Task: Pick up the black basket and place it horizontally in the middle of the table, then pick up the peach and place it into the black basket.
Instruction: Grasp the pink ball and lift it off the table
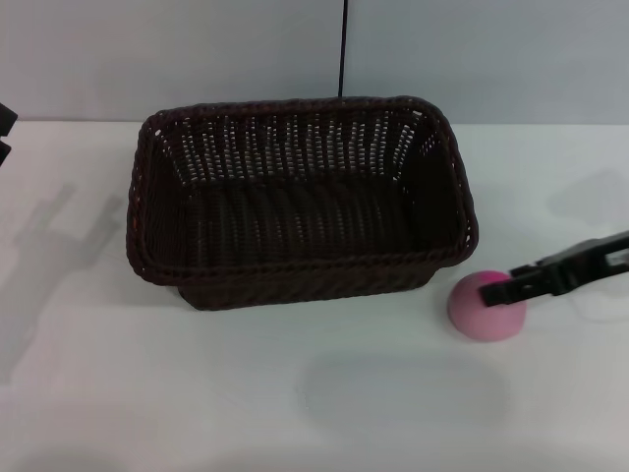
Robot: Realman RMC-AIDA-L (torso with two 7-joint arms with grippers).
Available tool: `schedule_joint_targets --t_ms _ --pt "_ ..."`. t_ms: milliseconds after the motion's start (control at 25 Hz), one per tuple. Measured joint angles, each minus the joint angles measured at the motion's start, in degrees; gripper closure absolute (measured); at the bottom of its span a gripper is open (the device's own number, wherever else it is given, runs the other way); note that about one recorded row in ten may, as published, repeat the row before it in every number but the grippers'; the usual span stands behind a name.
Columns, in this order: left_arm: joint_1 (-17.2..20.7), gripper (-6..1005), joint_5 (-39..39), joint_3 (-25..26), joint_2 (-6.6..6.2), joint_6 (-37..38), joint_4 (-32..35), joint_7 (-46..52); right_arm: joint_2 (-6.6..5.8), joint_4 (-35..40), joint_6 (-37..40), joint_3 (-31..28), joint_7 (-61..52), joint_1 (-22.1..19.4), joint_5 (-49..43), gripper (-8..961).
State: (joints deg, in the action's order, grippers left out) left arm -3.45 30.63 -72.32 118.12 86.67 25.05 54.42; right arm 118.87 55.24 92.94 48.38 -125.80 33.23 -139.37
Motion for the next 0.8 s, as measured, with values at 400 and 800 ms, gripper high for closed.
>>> schedule_joint_targets --t_ms 400,800 --pt "-0.23 247 0.03 0.07 0.00 0.32 -1.14 0.34 -0.23 -8.07 -5.41 7.47 -0.34 3.63 0.04 302" --pt "-0.80 249 -0.04 0.09 -0.14 -0.12 -1.22 0.34 -0.36 -1.55 -1.72 6.64 -3.05 0.95 -1.21 437"
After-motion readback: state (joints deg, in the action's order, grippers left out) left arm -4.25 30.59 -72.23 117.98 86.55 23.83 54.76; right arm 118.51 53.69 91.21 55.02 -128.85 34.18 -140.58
